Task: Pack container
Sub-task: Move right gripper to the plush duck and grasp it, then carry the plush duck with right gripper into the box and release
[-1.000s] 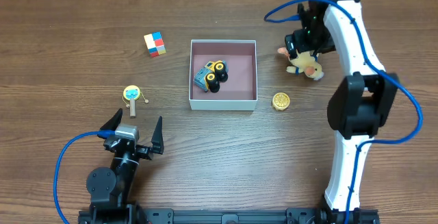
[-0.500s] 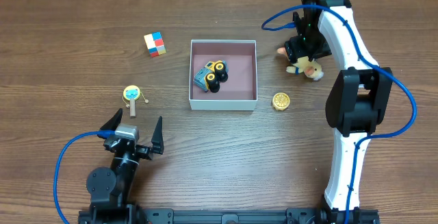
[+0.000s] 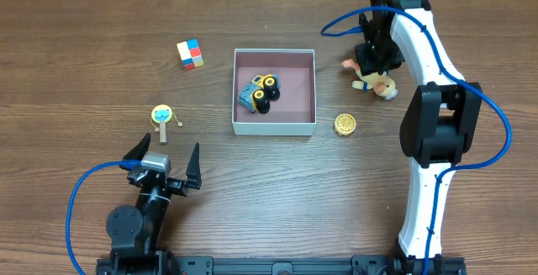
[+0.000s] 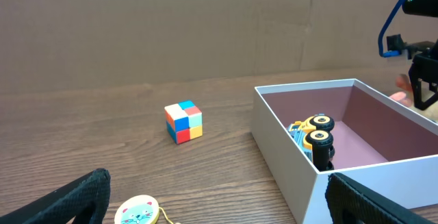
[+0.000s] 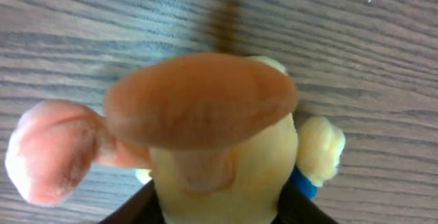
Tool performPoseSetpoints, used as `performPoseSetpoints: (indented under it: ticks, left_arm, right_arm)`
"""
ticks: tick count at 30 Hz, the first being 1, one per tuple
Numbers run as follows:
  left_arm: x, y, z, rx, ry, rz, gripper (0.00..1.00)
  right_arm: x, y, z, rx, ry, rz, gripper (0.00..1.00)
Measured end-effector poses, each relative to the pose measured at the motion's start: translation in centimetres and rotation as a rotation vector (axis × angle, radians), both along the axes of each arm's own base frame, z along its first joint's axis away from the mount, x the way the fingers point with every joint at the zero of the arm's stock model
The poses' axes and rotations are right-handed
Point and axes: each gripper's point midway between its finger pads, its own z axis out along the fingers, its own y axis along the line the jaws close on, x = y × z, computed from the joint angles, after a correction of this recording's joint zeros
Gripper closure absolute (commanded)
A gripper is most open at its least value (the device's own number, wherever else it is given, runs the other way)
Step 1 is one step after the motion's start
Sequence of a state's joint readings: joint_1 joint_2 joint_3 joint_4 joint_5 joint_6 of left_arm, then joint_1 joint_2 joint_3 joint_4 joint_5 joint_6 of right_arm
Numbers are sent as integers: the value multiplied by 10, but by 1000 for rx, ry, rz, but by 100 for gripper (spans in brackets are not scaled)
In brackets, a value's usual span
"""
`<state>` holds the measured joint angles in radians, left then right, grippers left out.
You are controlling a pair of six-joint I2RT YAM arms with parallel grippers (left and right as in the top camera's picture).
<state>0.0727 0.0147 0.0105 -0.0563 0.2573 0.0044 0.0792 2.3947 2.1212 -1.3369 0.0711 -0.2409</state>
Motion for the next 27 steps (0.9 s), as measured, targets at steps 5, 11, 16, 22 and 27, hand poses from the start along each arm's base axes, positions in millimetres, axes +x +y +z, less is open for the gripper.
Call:
performPoseSetpoints:
  ticks: [5, 11, 16, 22, 27]
  left_arm:
    - [0, 0, 0, 0, 0, 0, 0]
    - [0, 0, 0, 0, 0, 0, 0]
    - [0, 0, 0, 0, 0, 0, 0]
    - [0, 0, 0, 0, 0, 0, 0]
    - [0, 0, 0, 0, 0, 0, 0]
  right_arm:
    - [-17, -4, 5, -21, 69, -9, 76]
    - [0, -1, 63, -9, -20, -75, 78]
    - [12, 28, 126, 86, -159, -95, 78]
    - [-4, 119, 156, 201, -211, -25, 68]
    - [-30, 185, 156, 248, -181, 30, 68]
